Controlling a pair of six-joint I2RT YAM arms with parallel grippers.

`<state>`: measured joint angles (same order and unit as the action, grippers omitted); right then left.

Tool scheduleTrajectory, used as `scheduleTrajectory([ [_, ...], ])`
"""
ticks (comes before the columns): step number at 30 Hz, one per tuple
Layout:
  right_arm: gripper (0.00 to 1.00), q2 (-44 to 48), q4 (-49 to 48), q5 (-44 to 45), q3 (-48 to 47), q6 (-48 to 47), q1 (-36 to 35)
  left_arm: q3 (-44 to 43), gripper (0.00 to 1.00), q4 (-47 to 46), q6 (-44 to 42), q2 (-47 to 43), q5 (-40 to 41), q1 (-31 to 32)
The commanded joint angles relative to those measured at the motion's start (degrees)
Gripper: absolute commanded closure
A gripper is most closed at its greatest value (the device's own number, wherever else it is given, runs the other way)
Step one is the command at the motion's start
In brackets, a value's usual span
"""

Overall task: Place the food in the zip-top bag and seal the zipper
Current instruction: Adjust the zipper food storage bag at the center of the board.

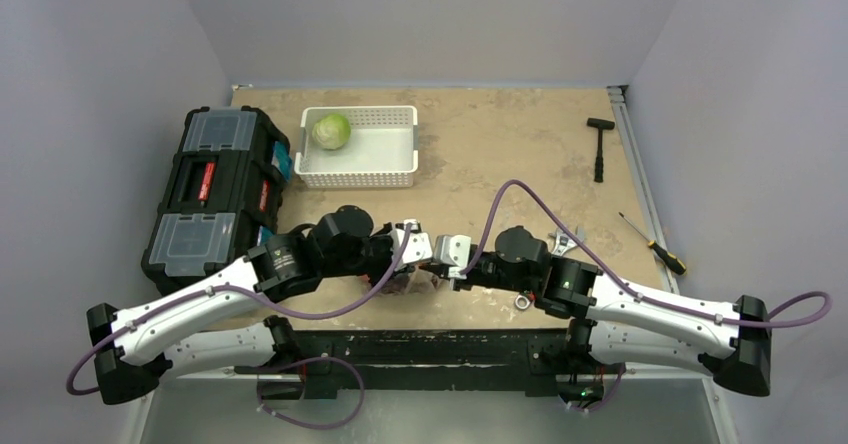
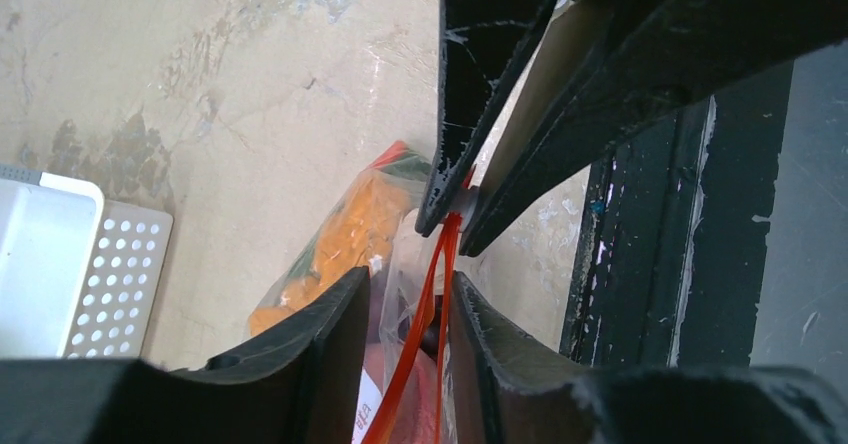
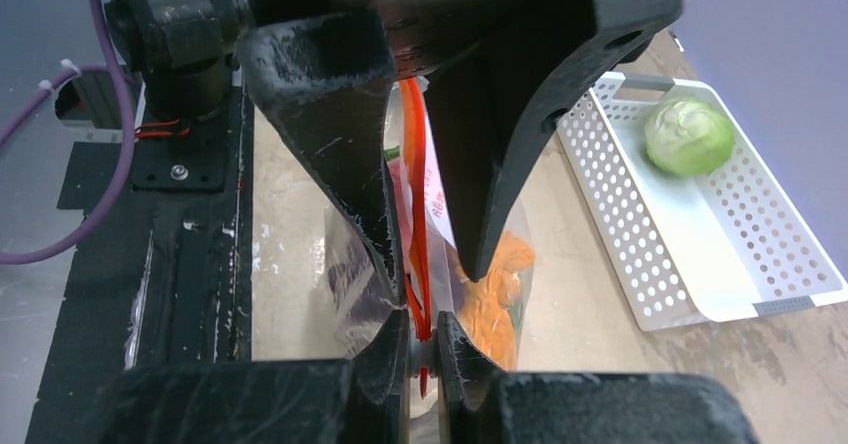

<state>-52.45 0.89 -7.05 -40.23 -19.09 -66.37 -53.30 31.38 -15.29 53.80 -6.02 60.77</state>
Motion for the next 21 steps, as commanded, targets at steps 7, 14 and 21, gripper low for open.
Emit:
scheduleTrajectory([
  [7,1.0,2.11,-1.74,0.63,-2.06,2.06,-0.16,1.24,0.96,-1.86,-2.81,-0.21,-2.02,0.31],
  [14,0.64,2.45,8.3,5.99,-5.29,-2.42,-0.36,1.96,1.0,-1.55,-2.89,-1.58,-4.59,-0.24],
  [21,0.6,5.29,12.69,6.61,-7.15,-7.01,-2.14,1.07,1.0,-2.82,0.07,-1.49,-12.08,-5.0],
])
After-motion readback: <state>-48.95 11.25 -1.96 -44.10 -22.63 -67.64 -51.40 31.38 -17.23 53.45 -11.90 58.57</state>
